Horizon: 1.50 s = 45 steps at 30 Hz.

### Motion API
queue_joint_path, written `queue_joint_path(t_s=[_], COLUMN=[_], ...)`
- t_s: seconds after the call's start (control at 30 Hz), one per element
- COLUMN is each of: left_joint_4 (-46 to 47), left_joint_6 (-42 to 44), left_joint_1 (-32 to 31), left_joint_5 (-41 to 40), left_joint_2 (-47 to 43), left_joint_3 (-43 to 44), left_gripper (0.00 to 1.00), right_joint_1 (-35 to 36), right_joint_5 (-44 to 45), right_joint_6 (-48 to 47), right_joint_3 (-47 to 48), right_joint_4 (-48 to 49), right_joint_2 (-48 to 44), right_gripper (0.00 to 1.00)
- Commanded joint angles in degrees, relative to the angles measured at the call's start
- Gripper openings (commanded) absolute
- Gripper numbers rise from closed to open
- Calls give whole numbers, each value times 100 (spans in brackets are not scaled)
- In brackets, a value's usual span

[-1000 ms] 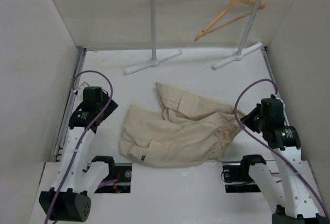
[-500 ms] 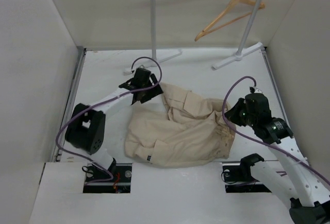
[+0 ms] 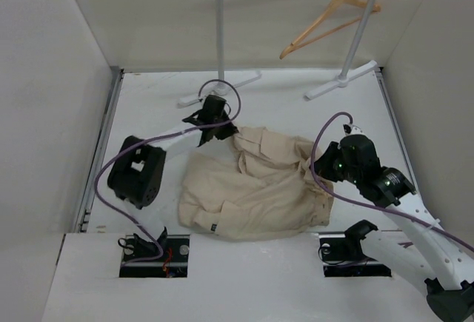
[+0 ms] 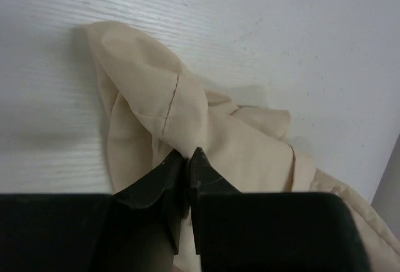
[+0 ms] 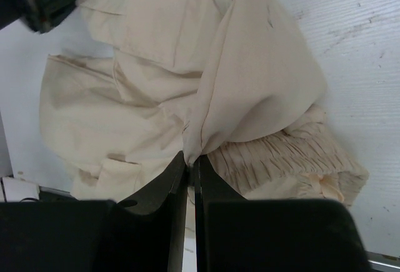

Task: Place the trousers on the hanger
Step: Flatten out the trousers at the center of the board.

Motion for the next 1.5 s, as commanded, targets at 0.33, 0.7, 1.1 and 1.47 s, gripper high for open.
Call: queue_joint_path(t_s=[0.33,0.7,1.1,1.47], left_joint_4=[-3460,-5222,-3868,-3533], left_joint_6=[822,2238,2414,536], left_joint_1=[637,-1061,162,1179], left_joint_5=[-1692,-3530,-1903,-2073], left_joint_2=[-5093,-2960,-143,-4439], left_joint_3=[1078,3695,3940,-1628], left_gripper=[5,18,60,62], right_joint_1=[-276,-1284,-3457,-3054], right_joint_5=[-4,-249,-75,716], right_joint_6=[-290,-255,-397,-115], right_joint_3=[395,280,1176,1046], right_joint_4=[567,409,1235,1604], right_joint_2=[-112,-131,2223,2640], right_gripper=[4,4,2,40])
